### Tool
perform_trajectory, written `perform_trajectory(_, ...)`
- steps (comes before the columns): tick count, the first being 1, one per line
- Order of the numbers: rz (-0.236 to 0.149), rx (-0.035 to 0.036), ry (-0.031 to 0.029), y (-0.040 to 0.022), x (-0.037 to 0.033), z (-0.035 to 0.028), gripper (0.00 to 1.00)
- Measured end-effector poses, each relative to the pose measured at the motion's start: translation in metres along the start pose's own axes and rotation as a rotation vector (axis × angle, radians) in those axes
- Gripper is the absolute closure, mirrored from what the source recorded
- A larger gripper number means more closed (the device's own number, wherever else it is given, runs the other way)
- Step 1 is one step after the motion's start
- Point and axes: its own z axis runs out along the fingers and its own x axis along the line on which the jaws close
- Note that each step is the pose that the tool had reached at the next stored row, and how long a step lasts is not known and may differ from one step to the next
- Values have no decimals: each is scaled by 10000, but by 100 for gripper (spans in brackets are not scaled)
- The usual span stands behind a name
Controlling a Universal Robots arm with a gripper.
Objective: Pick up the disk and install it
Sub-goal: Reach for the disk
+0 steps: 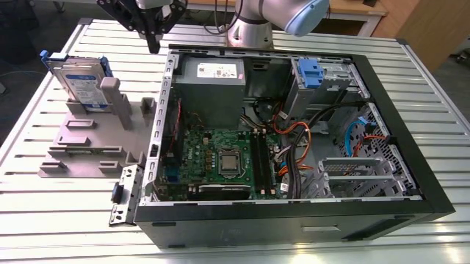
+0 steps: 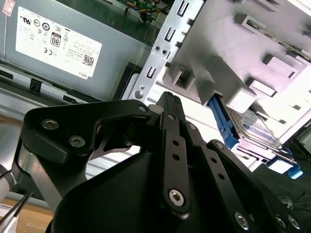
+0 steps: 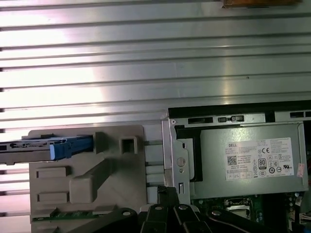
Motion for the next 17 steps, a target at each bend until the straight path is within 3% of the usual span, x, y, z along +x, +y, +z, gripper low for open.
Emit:
perform_trajectory(12,2,1,20,23,88,14,89)
perform_trajectory(17,1,1,20,38,168,18,89)
